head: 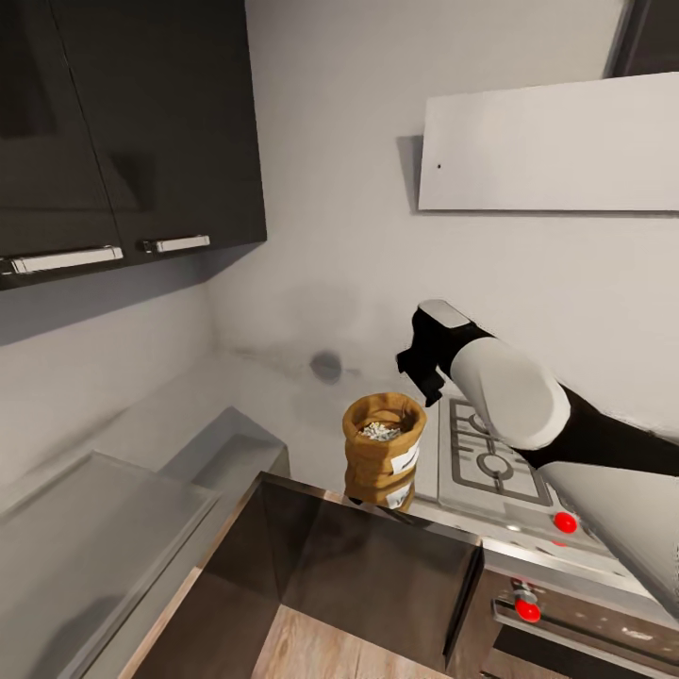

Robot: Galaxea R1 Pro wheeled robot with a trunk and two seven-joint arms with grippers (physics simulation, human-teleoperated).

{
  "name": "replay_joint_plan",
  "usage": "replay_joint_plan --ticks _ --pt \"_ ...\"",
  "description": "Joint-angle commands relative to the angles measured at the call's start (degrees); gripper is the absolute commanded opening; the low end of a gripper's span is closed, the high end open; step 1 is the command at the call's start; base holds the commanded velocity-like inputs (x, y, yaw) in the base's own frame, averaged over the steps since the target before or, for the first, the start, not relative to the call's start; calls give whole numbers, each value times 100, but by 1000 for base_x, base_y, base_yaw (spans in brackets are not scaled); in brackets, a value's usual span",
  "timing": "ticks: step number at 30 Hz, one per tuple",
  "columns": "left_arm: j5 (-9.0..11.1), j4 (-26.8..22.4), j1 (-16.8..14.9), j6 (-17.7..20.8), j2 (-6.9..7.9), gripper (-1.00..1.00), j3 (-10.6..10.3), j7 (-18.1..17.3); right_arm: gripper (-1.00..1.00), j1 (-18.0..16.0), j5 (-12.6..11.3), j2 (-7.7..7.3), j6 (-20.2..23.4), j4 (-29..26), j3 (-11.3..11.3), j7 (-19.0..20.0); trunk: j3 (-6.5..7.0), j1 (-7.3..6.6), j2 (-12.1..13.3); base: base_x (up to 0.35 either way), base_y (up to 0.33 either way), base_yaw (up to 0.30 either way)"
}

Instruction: In the kitchen, take the popcorn bag from the countertop, put it into the microwave, and heat it until the popcorn is cooked so the cooked popcorn ends up inside the bag.

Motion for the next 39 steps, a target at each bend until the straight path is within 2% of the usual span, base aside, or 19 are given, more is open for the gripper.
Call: replay_joint_plan --ticks 1,6,18,39 --pt "-7 5 -3 -23 0 100 -4 -5 100 38 -40 1 59 -13 46 -30 -13 3 -13 0 0 0" --pt "-7 5 -5 -21 -8 100 -9 -5 100 291 -40 1 43 19 45 71 -13 3 -13 0 0 0" --pt "-7 -3 -5 -21 -36 100 -10 -5 100 633 -35 1 41 66 71 326 -13 3 -13 0 0 0" --pt "-7 -4 -5 -27 -22 100 -1 -5 100 667 -31 1 68 58 97 348 -13 3 -13 0 0 0"
